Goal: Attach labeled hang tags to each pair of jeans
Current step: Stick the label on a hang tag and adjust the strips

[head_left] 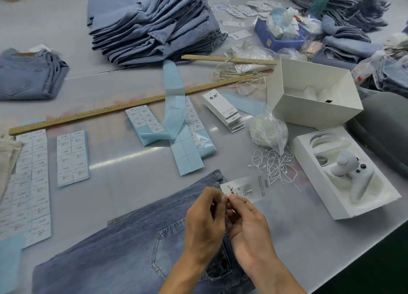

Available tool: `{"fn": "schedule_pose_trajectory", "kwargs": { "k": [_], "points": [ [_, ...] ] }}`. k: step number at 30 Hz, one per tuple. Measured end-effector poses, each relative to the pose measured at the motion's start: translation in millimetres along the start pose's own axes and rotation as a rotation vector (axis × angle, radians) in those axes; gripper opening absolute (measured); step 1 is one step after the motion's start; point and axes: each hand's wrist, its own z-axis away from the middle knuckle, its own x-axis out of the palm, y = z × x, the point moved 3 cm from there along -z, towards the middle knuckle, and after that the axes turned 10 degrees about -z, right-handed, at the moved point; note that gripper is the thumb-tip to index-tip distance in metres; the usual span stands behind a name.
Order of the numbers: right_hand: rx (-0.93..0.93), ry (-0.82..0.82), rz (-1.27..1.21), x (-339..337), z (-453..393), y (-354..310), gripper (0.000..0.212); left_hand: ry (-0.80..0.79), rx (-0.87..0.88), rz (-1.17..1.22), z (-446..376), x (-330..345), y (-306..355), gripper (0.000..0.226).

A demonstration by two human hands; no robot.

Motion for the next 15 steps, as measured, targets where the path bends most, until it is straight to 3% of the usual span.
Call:
{"fn": "schedule_pose_trajectory", "kwargs": {
  "k": [8,12,15],
  "points": [
    [0.001,0.028,-0.122,10,13,11,0.009,0.218,0.152,-0.039,15,4,-1,0.032],
    [-0.017,0.019,-0.083,6,14,8,0.005,0.218,0.262,-0.029,17,3,-1,0.032],
    [-0.034,-0.036,-0.034,5,15,7,0.016,0.229,0.232,0.014,15,1,0,0.024]
  ]
}}
